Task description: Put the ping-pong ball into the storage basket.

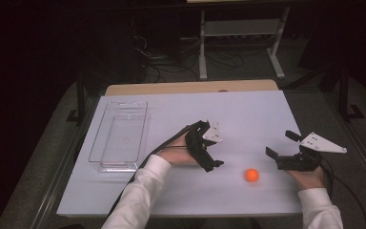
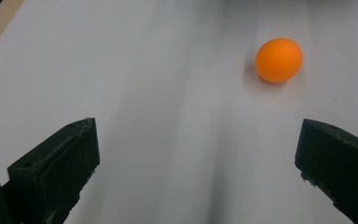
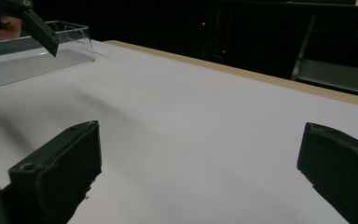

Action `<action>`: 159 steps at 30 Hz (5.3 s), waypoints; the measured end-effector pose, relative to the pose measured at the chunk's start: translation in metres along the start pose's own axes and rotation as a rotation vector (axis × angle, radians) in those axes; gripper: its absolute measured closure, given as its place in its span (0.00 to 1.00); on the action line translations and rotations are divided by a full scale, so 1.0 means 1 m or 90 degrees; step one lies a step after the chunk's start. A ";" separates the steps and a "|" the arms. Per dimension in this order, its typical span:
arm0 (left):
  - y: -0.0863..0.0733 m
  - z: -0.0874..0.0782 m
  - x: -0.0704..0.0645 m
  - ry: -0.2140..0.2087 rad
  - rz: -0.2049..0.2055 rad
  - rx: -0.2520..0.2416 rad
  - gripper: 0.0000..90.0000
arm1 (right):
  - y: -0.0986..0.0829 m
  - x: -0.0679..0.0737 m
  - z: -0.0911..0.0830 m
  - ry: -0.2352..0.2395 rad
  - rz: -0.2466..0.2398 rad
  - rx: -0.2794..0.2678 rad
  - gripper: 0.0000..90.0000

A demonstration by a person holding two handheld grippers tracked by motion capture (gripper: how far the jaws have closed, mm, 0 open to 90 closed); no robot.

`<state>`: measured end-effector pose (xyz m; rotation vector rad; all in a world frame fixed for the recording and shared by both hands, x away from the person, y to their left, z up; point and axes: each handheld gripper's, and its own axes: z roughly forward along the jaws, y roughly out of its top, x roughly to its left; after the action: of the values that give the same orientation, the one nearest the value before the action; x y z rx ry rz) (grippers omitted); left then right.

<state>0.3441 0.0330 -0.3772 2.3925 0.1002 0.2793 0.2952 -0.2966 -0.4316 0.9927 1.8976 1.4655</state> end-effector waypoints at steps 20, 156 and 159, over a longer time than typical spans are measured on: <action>0.015 0.026 -0.008 -0.040 0.017 0.011 0.00 | 0.000 0.000 0.000 -0.002 0.000 0.002 0.00; 0.047 0.103 -0.050 -0.151 0.073 0.050 0.56 | -0.002 0.002 0.001 0.000 0.001 0.012 0.00; 0.047 0.099 -0.049 -0.147 0.076 0.052 0.56 | -0.002 0.002 0.001 0.000 0.002 0.013 0.00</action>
<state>0.3189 -0.0739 -0.4252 2.4972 -0.1414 0.0530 0.2945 -0.2951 -0.4335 1.0059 1.9157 1.4503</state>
